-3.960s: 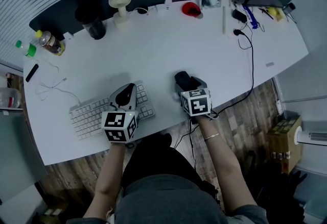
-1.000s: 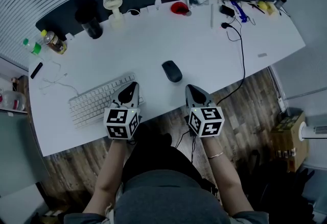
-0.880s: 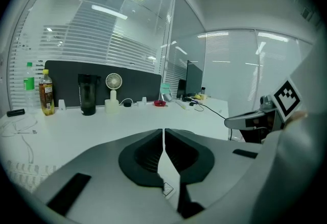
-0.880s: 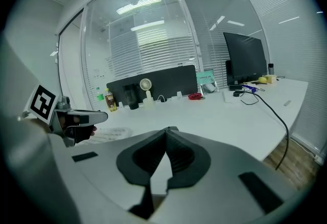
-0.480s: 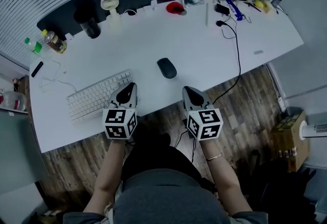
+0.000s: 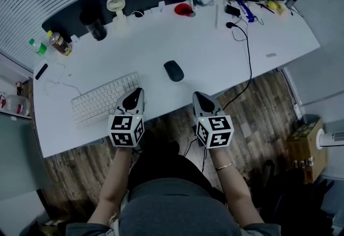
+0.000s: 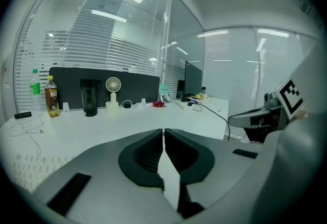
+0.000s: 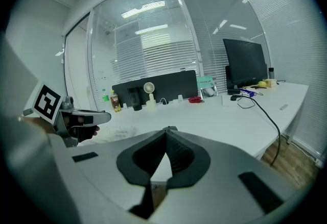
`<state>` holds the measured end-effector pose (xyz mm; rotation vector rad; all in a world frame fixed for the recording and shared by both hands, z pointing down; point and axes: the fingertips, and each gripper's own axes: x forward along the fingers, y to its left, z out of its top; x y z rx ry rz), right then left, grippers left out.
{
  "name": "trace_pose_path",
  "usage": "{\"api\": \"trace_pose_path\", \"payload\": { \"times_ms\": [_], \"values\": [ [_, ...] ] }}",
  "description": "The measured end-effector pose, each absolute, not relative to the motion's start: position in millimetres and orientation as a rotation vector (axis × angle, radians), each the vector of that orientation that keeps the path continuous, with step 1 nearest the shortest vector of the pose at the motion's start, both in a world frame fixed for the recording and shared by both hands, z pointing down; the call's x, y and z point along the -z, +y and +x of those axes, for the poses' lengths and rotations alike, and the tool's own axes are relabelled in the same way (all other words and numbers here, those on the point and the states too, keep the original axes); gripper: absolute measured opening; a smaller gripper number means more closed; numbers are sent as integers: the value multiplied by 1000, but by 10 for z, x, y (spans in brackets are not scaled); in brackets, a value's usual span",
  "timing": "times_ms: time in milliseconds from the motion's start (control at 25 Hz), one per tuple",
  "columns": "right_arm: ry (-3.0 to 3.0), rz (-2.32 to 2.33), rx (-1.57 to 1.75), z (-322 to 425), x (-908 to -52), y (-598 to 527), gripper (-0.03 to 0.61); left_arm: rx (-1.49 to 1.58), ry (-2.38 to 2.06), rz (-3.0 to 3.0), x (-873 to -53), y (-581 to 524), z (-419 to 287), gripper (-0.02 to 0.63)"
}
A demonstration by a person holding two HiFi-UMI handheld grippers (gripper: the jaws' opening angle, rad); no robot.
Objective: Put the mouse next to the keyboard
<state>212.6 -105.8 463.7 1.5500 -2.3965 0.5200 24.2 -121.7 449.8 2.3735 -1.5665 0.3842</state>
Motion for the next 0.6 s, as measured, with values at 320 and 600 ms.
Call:
{"api": "trace_pose_path", "payload": {
  "times_ms": [320, 600],
  "values": [
    [-2390, 1556, -570, 2168, -4689, -1016, 2, -394, -1578, 2373, -4502, -1171, 274, 29],
    [-2378, 1552, -567, 2173, -4722, -978, 2, -395, -1575, 2373, -4488, -1150, 294, 29]
  ]
}}
